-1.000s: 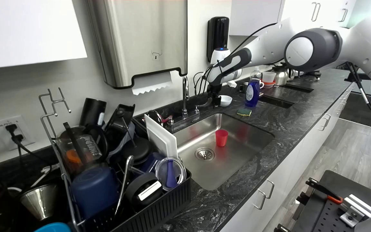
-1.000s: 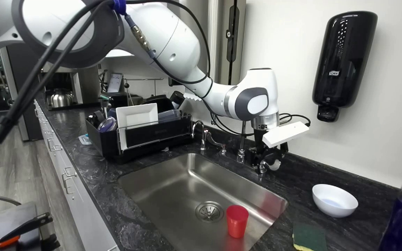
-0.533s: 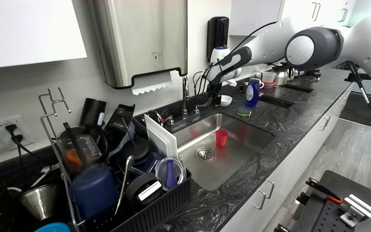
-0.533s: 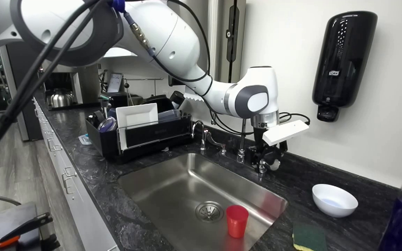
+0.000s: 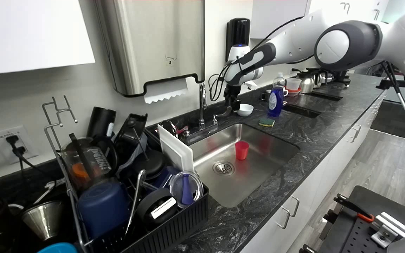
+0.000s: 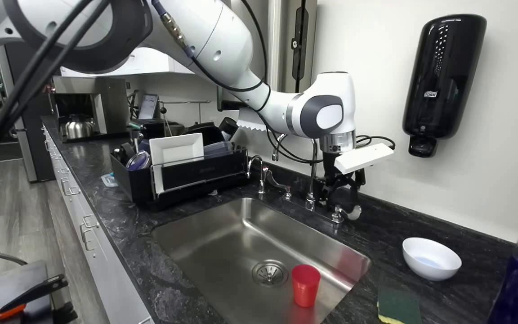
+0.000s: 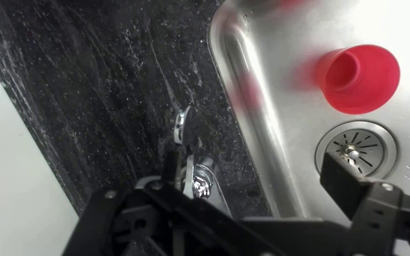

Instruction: Use the faucet handle on the right to open the faucet

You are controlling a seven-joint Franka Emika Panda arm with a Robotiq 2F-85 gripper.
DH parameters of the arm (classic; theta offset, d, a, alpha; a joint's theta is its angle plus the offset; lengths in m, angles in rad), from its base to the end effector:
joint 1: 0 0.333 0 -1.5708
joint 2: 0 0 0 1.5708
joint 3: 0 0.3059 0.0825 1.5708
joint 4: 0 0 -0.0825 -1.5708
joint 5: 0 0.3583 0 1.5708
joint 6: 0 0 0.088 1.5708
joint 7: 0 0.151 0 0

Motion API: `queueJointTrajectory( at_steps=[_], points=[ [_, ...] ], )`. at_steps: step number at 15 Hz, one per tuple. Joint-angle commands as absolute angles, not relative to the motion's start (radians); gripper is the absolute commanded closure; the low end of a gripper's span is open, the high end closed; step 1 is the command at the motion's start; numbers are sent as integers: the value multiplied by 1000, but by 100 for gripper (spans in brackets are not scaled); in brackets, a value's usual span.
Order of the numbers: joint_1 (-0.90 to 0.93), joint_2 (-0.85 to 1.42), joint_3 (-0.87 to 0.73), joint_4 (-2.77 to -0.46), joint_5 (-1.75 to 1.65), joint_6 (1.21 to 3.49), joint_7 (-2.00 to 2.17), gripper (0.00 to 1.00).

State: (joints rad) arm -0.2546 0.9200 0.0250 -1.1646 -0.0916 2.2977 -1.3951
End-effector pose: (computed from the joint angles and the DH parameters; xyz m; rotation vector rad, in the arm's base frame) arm 0.7416 -0.1838 0.2197 2.4241 1.6710 0.1569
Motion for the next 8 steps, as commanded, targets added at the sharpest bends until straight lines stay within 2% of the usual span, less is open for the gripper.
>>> queueJointTrajectory(
  at_steps=[1,8],
  points=[
    [-265,888,33,-1217,-84,2322,-1418,0],
    [-279,931,14,-1185,-86,2405,-1369,0]
  ],
)
